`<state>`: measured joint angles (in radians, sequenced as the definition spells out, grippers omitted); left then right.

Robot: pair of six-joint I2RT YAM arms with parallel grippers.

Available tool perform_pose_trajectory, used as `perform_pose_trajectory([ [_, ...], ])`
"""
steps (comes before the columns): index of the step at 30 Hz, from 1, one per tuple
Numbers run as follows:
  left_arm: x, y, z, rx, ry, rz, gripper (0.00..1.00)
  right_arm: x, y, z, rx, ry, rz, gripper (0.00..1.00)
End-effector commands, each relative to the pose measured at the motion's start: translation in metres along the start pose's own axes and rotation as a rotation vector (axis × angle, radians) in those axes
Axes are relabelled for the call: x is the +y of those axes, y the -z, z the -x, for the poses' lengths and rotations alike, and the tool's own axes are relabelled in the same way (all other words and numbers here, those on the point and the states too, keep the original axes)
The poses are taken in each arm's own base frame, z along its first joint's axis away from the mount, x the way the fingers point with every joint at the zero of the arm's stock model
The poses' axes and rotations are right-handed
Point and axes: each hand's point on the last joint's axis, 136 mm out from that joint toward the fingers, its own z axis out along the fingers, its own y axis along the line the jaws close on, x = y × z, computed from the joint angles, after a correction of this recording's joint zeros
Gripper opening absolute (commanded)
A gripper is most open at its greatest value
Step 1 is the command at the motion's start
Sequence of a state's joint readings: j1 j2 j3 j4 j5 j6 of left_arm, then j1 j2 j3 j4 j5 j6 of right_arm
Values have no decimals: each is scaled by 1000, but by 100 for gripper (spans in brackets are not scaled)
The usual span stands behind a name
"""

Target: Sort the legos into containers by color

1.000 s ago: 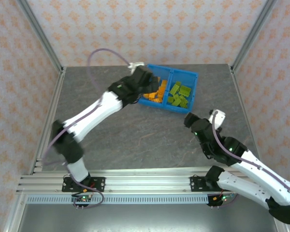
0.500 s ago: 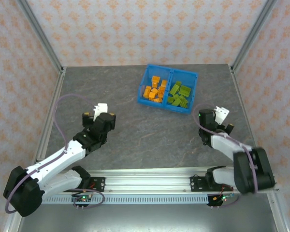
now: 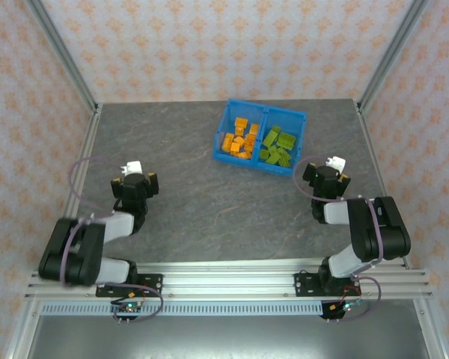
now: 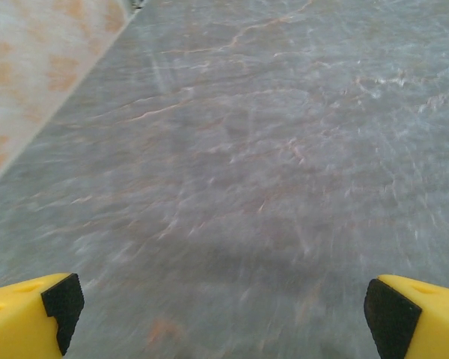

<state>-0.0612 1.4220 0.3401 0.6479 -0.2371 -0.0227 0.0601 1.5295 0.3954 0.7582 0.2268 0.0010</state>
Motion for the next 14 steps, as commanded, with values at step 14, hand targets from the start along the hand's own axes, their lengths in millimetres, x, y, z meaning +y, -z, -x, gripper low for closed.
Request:
perform_pose_trajectory([
  [14,-33,-15,38,-71,-4,-171,100,12,0,17,-42,-1,65,99],
])
